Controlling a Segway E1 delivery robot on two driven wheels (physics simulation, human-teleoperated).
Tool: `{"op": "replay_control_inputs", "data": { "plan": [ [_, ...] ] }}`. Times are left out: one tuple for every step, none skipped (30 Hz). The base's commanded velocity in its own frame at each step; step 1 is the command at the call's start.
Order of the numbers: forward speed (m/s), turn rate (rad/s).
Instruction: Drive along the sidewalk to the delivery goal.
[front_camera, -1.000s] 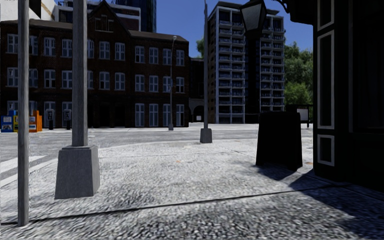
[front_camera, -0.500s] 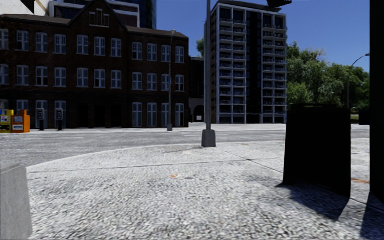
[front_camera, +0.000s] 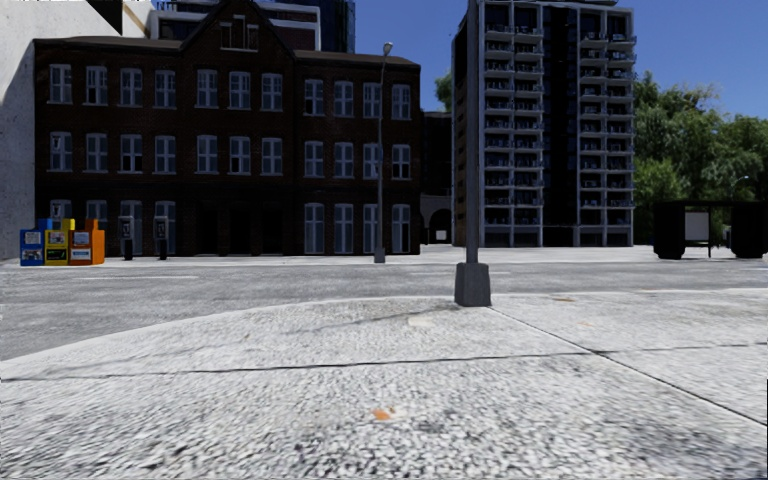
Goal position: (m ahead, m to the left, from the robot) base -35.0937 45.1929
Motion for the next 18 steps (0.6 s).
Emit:
{"op": "replay_control_inputs", "data": {
  "plan": [
    [1.83, 0.4],
    [1.72, 0.4],
    [1.72, 0.4],
    [1.62, 0.4],
    [1.48, 0.4],
    [1.36, 0.4],
    [1.27, 0.44],
    [1.27, 0.44],
    [1.25, 0.45],
    [1.25, 0.46],
    [1.24, 0.48],
    [1.24, 0.48],
    [1.24, 0.49],
    [1.24, 0.5],
    [1.24, 0.5],
    [1.24, 0.5],
    [1.24, 0.5],
    [1.24, 0.53]
  ]
}}
